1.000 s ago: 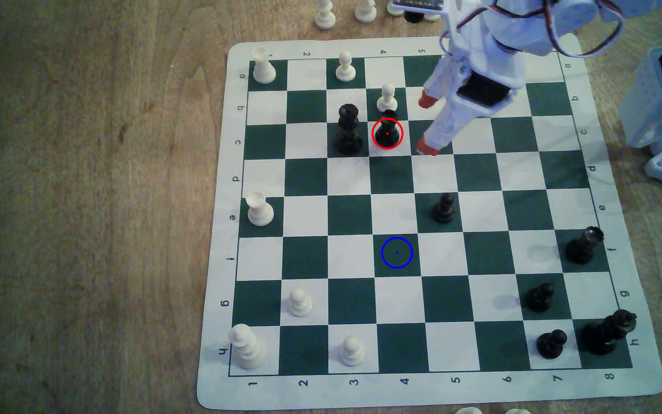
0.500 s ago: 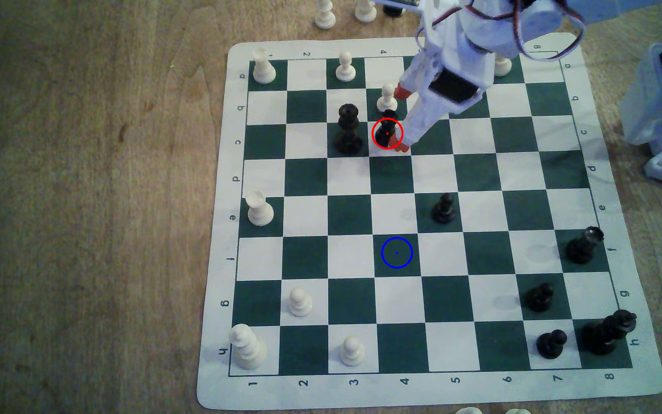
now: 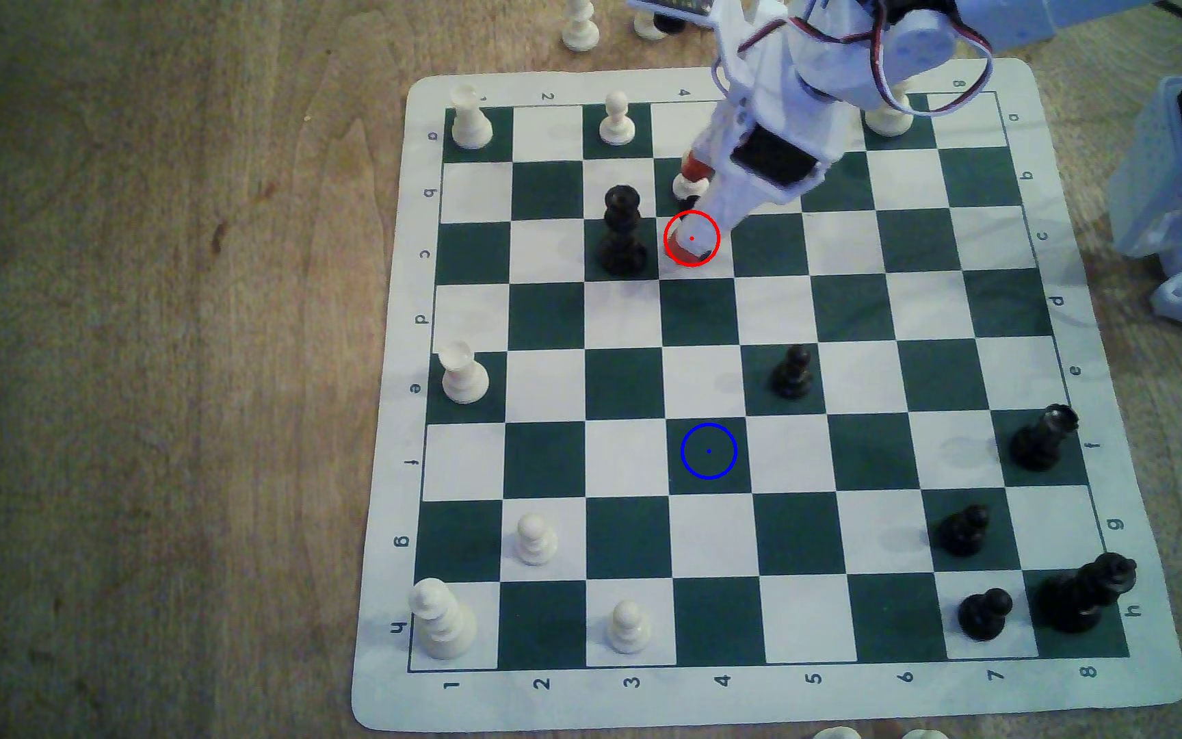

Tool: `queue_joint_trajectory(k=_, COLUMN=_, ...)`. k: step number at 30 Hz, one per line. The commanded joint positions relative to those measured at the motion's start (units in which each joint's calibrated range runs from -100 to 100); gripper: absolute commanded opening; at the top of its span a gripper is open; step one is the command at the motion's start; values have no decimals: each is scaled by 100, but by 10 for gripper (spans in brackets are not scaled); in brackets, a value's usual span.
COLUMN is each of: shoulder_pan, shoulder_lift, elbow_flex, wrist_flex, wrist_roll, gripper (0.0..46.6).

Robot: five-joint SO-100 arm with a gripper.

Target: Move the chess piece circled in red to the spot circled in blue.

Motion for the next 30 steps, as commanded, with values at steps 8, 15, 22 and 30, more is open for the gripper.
queue_joint_trajectory(k=8, shoulder_pan=-250, shoulder_lift=104, elbow_flex=-472, wrist_flex=-79, wrist_roll=-24, gripper=241)
queue_joint_trajectory(k=15, shoulder_pan=-242, shoulder_lift=172, elbow_flex=-445, wrist_flex=-169, wrist_roll=-24, gripper=214)
queue_joint_trajectory(k=22, shoulder_pan=-226, shoulder_lift=206, elbow_flex=-409, wrist_flex=-275, wrist_roll=-24, gripper=130)
queue_joint_trajectory(k=30, shoulder_pan=-218, shoulder_lift=240, elbow_flex=-354, wrist_flex=-120, wrist_roll=0, gripper=120)
